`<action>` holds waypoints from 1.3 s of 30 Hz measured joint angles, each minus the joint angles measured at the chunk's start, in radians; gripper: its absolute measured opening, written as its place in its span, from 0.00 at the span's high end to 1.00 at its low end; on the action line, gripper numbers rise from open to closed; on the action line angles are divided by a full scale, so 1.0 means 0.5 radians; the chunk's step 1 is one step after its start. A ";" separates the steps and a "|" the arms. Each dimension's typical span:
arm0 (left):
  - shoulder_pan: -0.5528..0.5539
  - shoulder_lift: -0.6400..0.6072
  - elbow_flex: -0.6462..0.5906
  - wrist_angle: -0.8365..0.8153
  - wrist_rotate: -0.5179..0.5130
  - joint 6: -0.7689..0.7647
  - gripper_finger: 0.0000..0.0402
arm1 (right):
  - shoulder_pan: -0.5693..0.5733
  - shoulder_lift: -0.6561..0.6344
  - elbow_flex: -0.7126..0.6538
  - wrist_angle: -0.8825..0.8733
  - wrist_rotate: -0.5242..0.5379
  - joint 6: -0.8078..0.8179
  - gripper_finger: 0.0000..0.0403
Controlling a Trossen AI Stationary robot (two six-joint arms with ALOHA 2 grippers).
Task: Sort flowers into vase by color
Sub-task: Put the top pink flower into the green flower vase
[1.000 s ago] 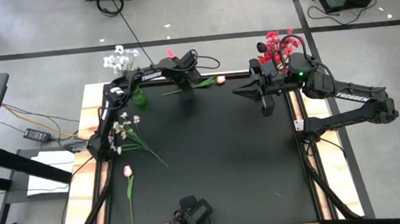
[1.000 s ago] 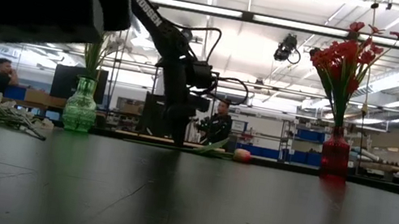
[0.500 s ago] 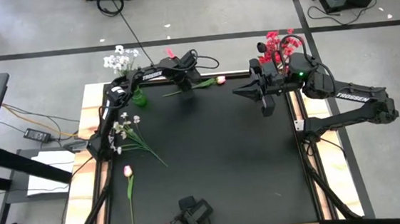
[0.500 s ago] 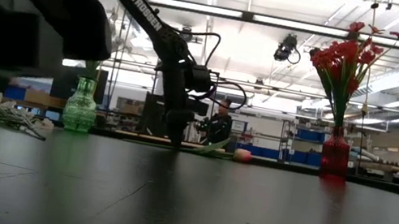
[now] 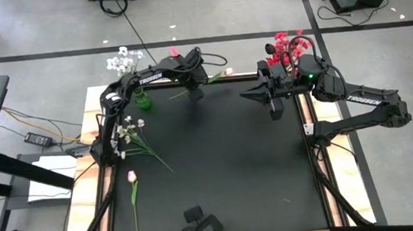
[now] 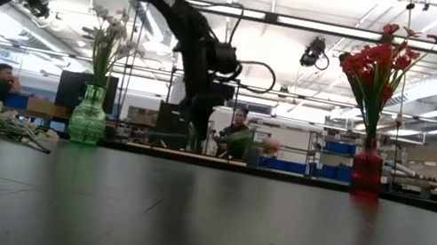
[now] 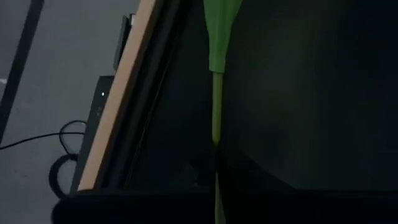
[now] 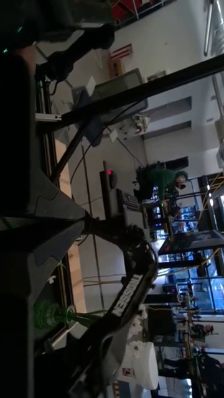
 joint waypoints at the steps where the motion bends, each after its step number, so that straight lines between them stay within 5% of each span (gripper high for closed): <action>1: -0.013 -0.026 -0.001 -0.012 -0.002 -0.016 0.98 | 0.000 0.000 0.000 0.000 0.000 0.000 0.94; 21: -0.190 -0.776 0.003 0.052 -0.005 -0.691 0.99 | 0.000 0.000 0.000 -0.001 -0.001 0.000 0.94; 33: -0.431 -1.052 -0.011 -0.459 -0.397 -0.955 1.00 | 0.000 0.000 0.000 -0.001 -0.001 0.000 0.94; 39: -0.548 -1.321 -0.516 -0.142 -0.515 -1.048 1.00 | 0.000 0.000 0.000 0.000 -0.001 0.000 0.94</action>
